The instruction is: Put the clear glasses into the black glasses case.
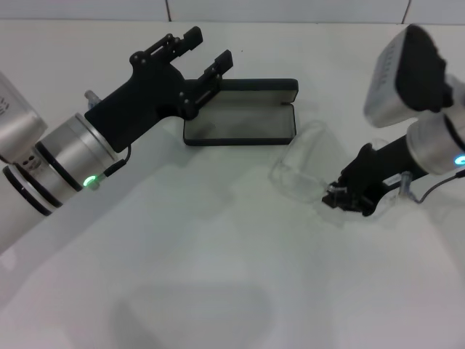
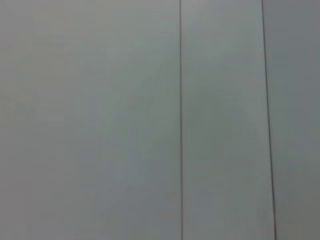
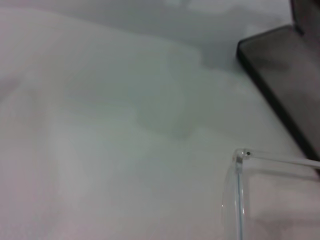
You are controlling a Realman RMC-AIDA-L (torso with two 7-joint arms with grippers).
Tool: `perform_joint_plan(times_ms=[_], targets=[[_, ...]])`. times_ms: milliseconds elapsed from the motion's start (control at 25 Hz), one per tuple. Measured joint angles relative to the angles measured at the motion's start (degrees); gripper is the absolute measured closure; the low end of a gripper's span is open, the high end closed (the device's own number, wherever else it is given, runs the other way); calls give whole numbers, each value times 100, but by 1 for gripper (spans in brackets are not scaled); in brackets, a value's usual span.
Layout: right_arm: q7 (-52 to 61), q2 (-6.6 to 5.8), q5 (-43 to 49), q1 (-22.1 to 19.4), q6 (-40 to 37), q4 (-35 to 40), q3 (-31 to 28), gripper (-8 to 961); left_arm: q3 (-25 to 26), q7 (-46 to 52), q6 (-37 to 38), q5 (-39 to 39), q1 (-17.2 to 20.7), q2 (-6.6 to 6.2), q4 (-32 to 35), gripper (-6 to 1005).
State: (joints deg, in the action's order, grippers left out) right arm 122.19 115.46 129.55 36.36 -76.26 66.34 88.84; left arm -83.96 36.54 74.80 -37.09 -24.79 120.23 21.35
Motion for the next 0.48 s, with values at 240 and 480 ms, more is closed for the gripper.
perform_joint_plan(times_ms=[240, 480], targets=[[-481, 5, -281, -440, -459, 611, -689, 828, -108, 93, 293, 20, 82, 5, 6, 421], [-2458, 34, -1799, -950, -554, 536, -1360, 829, -196, 828, 657, -55, 29, -80, 36, 420]])
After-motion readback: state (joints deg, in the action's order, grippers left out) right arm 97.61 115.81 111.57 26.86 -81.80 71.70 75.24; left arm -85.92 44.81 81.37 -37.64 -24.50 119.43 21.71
